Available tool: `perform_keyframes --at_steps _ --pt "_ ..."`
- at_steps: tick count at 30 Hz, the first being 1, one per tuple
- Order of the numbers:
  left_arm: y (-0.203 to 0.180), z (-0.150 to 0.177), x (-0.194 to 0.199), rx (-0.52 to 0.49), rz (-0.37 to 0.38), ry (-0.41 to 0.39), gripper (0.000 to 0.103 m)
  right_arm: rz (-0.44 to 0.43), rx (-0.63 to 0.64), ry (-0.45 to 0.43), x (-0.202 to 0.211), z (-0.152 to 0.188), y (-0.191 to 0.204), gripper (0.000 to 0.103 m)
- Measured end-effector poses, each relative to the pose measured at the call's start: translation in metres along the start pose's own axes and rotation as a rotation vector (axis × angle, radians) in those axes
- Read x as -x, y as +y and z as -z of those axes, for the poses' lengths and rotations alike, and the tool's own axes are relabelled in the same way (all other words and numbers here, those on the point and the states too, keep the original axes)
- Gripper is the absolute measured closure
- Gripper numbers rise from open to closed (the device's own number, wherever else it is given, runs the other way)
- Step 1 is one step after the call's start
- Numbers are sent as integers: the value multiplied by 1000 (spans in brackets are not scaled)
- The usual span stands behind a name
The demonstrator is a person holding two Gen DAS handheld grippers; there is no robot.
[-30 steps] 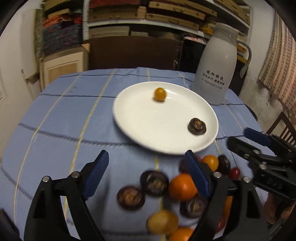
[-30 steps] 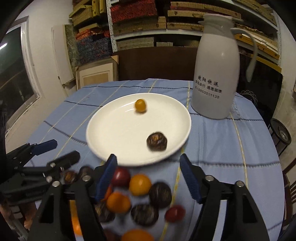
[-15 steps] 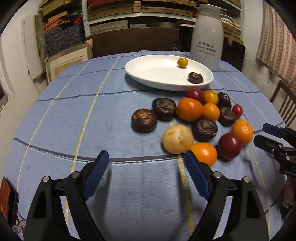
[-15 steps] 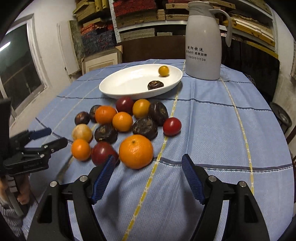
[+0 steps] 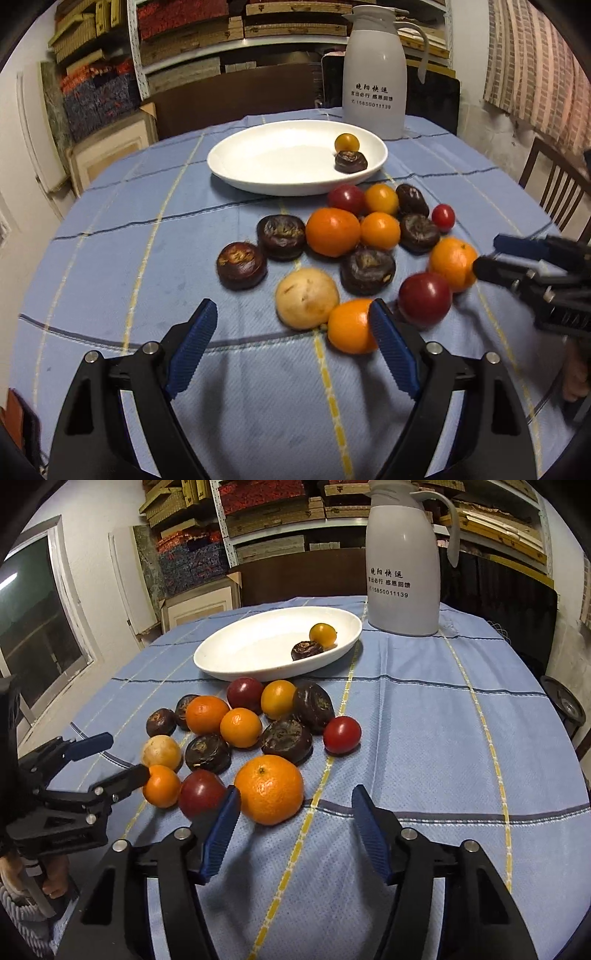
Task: Organize fruits
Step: 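Grasp the pale round fruit with the left tool while the right tool grasps a tangerine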
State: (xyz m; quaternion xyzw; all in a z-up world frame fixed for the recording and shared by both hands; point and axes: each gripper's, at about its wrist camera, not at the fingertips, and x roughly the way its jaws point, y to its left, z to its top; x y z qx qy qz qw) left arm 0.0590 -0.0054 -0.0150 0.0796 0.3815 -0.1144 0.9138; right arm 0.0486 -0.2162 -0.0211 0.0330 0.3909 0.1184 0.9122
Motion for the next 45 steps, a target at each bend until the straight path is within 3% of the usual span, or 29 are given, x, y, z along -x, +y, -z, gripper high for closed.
perform_keyframes --at_steps 3,8,12,17,20,23,26,30,37,41,45 --pt "3 -7 -9 30 47 16 20 -33 0 43 -10 0 1 40" --pt "2 -8 -13 47 97 29 20 -31 2 38 -12 0 4 40" --pt "15 -9 -14 110 178 53 38 -42 -27 38 -11 0 -1 40" --pt "43 -10 -17 230 167 59 38 -50 -45 39 -11 0 -4 40" --pt "36 -9 -22 197 171 78 40 -40 -21 40 -11 1 1 40" --pt "20 -11 -27 113 102 78 40 -39 -18 38 -12 1 1 40" --pt "17 -12 -39 111 107 102 43 -43 -22 38 -12 0 1 40" --pt "17 -12 -42 105 150 103 60 -63 -31 47 -16 -1 2 40" --pt "18 -9 -41 115 203 103 61 -89 -36 66 -21 -1 3 44" --pt "15 -6 -36 97 176 89 62 -109 -16 61 -20 -1 7 55" --pt "13 -6 -37 86 158 88 62 -116 -15 60 -21 0 8 55"
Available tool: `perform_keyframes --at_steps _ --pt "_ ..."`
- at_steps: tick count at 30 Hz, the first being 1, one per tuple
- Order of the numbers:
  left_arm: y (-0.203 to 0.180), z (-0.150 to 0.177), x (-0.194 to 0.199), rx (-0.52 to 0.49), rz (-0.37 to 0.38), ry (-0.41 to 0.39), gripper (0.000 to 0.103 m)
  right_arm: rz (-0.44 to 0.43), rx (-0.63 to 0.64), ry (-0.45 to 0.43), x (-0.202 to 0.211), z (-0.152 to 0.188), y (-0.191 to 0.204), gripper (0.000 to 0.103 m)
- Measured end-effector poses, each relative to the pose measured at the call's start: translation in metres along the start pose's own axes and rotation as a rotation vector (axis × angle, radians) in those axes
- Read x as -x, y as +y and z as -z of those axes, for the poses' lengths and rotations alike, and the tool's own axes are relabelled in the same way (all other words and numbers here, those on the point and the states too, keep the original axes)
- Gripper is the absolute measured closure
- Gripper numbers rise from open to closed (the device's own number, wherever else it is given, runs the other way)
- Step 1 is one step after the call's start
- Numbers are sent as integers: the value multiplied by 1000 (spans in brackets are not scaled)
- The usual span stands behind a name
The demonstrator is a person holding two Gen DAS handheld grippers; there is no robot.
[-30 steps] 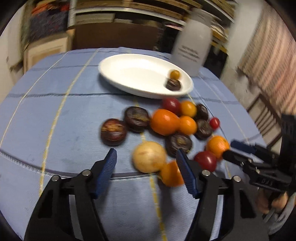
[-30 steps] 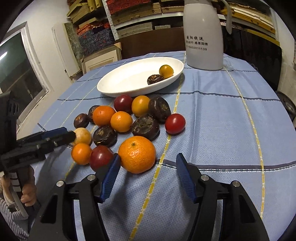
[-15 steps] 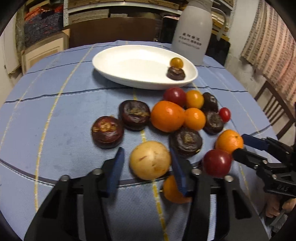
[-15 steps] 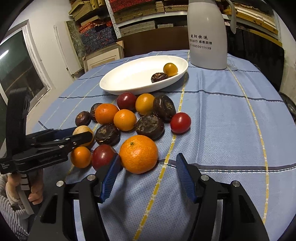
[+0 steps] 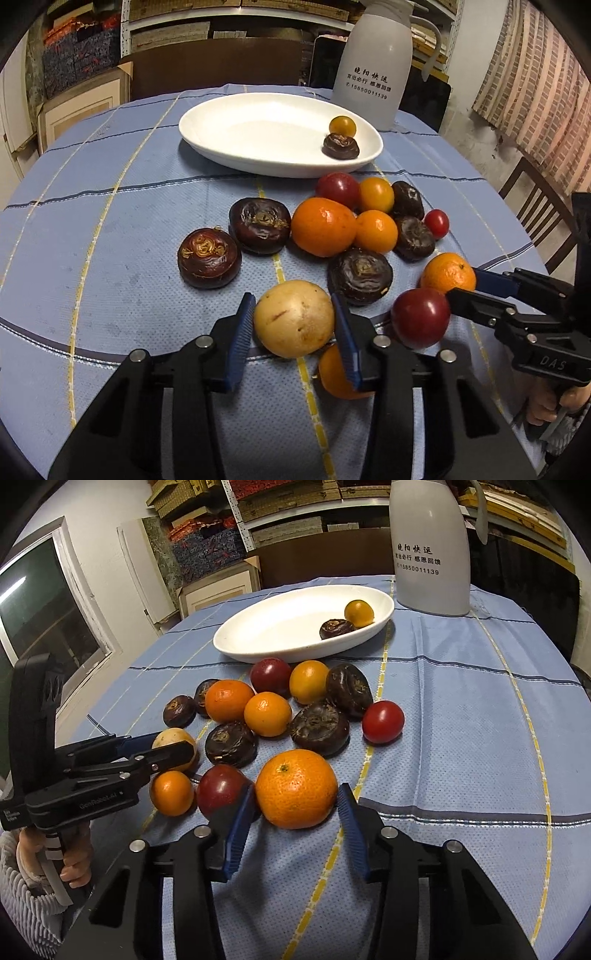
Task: Organize fruits
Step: 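Grasp the pale round fruit with the left tool while the right tool grasps a tangerine, then place the pale fruit and tangerine onto the white plate, opening both tools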
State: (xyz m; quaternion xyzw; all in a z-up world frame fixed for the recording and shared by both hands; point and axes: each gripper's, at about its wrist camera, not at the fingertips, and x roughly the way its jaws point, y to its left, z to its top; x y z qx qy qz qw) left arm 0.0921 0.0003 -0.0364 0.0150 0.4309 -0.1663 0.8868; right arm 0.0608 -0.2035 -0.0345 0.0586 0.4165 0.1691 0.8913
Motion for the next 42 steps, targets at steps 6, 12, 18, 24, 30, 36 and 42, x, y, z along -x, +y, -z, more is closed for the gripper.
perform_keyframes --at_steps 6,12,18,24,30,36,42 --pt "4 -2 -6 25 20 4 61 8 9 1 -2 -2 4 55" --pt "2 -1 -5 11 12 -4 62 32 36 -7 -2 -2 8 57" --pt "3 2 18 14 -25 -82 63 42 30 -24 3 -1 4 57" --pt "11 -10 50 39 -45 -165 63 48 -8 -94 23 -5 -5 57" --pt "21 -68 59 59 -75 -203 63 83 22 -131 45 -55 -1 57" --pt "29 -123 18 98 -76 -177 63 81 2 -150 12 -116 1 57" --pt "42 -148 -43 123 -65 -86 63 51 21 -85 -53 -138 9 57"
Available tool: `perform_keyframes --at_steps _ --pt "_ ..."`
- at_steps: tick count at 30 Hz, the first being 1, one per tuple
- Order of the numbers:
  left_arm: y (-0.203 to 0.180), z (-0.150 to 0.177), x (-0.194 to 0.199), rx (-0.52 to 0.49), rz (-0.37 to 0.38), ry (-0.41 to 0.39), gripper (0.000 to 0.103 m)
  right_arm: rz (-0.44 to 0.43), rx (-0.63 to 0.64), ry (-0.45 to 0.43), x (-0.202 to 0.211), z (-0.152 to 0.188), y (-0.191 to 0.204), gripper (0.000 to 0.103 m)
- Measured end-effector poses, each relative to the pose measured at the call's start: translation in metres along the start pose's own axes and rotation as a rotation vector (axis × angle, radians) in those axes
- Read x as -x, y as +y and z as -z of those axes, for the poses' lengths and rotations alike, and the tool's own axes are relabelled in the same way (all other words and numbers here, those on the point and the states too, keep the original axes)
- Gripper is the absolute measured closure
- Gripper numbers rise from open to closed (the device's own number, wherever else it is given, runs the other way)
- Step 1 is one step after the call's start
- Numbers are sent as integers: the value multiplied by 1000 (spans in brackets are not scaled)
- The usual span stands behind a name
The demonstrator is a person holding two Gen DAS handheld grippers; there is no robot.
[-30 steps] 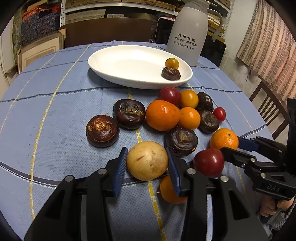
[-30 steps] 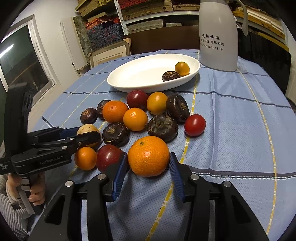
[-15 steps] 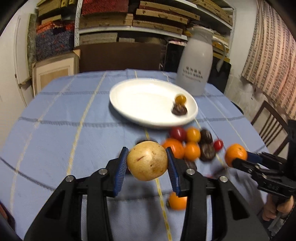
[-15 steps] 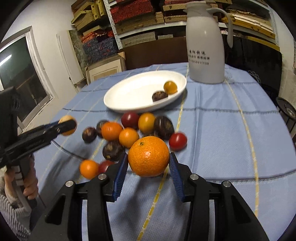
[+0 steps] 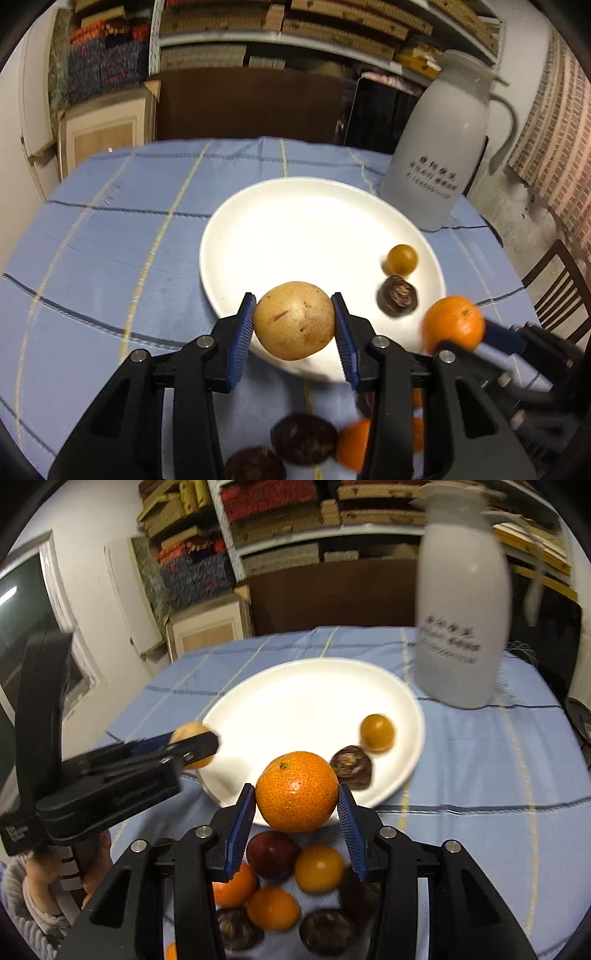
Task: Organize fruits
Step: 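Place the pale fruit and tangerine onto the white plate, opening both tools, then grasp a dark date with the left tool while the right tool grasps a red tomato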
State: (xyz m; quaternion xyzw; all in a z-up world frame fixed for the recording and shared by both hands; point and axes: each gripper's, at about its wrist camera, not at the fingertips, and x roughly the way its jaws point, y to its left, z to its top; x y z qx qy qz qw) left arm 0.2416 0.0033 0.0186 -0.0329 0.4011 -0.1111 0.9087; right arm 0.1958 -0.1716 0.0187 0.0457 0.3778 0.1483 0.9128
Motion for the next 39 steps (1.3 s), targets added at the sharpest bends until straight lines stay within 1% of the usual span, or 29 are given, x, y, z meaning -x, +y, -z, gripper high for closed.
perform_keyframes --at_steps 3,5,9,11,13,15,16,18,19,22,25,27,29,30,32,35,38,39 --pt "3 -1 -17 11 18 23 62 13 21 21 -18 1 5 57" --pt "2 1 -23 -4 18 36 62 13 18 23 -23 2 3 56" --pt "2 5 -26 -3 14 41 61 3 11 6 -17 1 1 55" --pt "3 6 -19 0 13 27 61 1 4 -13 -6 1 -1 55" --pt "4 8 -2 7 12 -1 60 2 -10 -48 11 -1 -6 55" --pt "6 12 17 14 4 -38 47 -8 -44 -97 34 -3 -14 55" --pt "8 16 26 18 -5 -57 45 -12 -62 -124 48 -3 -19 55" --pt "10 26 43 22 -22 -84 44 -7 -83 -158 65 0 -25 50" --pt "12 34 51 23 -29 -92 44 0 -99 -181 76 5 -30 49" --pt "15 57 66 32 -47 -100 44 5 -147 -212 92 21 -43 47" --pt "13 82 79 16 -89 -105 44 -2 -169 -199 97 42 -52 47" --pt "13 100 86 7 -110 -101 42 0 -171 -186 97 54 -54 47" --pt "16 115 87 10 -133 -87 30 23 -152 -157 94 70 -54 47" --pt "18 121 87 11 -153 -78 30 39 -144 -151 94 75 -53 47" --pt "21 128 86 10 -174 -61 30 75 -139 -138 95 88 -56 45" --pt "23 136 87 10 -184 -54 30 84 -148 -139 99 99 -59 39" --pt "23 138 87 0 -197 -52 29 113 -145 -157 103 100 -59 38" --pt "22 138 87 -4 -199 -53 27 101 -149 -163 105 100 -59 38"
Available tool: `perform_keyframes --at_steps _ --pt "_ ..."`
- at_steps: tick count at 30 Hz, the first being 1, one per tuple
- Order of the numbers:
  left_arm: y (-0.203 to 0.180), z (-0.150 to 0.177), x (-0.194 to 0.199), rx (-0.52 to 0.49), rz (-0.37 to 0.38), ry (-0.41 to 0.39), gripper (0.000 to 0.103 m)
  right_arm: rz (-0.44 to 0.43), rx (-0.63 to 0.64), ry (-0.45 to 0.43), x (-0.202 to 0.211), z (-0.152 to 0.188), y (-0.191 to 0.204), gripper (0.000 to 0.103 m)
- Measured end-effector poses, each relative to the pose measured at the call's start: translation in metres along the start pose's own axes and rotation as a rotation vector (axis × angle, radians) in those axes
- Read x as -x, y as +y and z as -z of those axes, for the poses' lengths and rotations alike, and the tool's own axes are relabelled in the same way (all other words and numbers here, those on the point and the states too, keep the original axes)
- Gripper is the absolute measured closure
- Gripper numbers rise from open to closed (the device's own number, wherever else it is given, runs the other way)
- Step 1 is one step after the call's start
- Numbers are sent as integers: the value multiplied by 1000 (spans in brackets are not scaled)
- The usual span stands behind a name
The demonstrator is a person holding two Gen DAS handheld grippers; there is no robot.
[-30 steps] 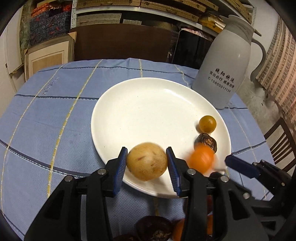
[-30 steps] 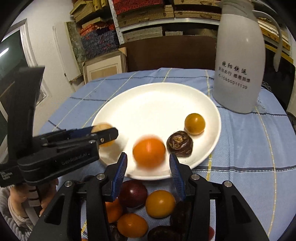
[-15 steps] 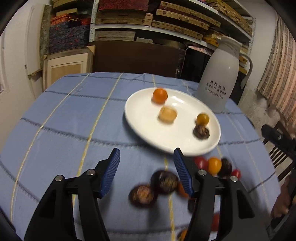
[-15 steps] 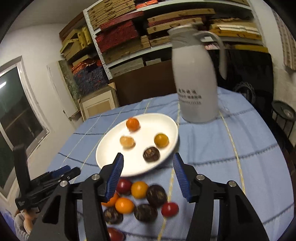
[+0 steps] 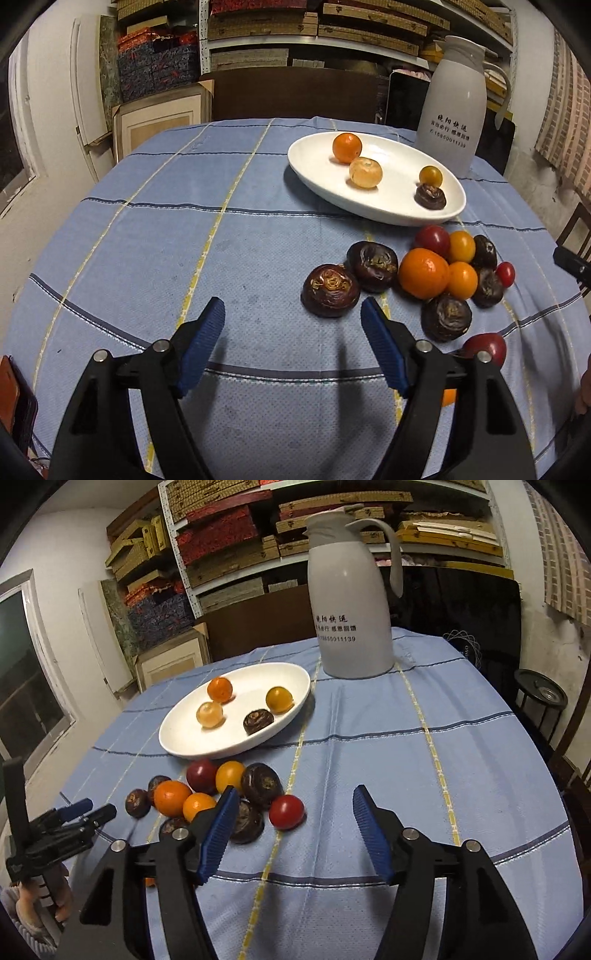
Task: Organize fruits
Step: 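Grasp a dark date with the left tool while the right tool grasps a red tomato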
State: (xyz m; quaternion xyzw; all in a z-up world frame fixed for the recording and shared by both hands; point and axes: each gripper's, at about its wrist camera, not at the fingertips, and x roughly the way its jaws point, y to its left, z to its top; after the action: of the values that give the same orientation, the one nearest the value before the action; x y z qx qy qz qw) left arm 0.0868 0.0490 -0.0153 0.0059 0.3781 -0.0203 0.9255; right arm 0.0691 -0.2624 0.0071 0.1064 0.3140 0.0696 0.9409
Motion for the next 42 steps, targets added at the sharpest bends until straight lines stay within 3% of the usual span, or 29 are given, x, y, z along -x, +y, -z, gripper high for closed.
perform_keyframes --at_steps 9,14,16,19,24,31,35,37,39,42 --pt "-8 -4 -23 -48 -1 52 24 -7 12 63 -16 3 1 38" --pt "-20 -8 -27 -110 -2 21 24 1 15 57 -15 3 1 38" --pt "-22 -12 -35 -115 23 41 31 3 9 66 -17 4 -1 38" --pt "-15 -16 -52 -79 93 117 50 9 4 79 -20 4 -2 38" --pt "-12 -18 -55 -63 116 110 62 26 3 122 -31 7 -4 38" --pt "-17 -19 -48 -89 106 78 62 43 21 159 -43 10 -4 38" --pt "-15 -20 -42 -83 114 66 62 77 105 174 -56 13 11 38" --pt "-16 -21 -41 -83 117 65 62 83 134 186 -63 13 16 45" --pt "-17 -21 -40 -87 111 62 62 84 141 199 -67 12 17 58" --pt "-18 -22 -36 -85 132 55 62 58 132 211 -74 10 17 66"
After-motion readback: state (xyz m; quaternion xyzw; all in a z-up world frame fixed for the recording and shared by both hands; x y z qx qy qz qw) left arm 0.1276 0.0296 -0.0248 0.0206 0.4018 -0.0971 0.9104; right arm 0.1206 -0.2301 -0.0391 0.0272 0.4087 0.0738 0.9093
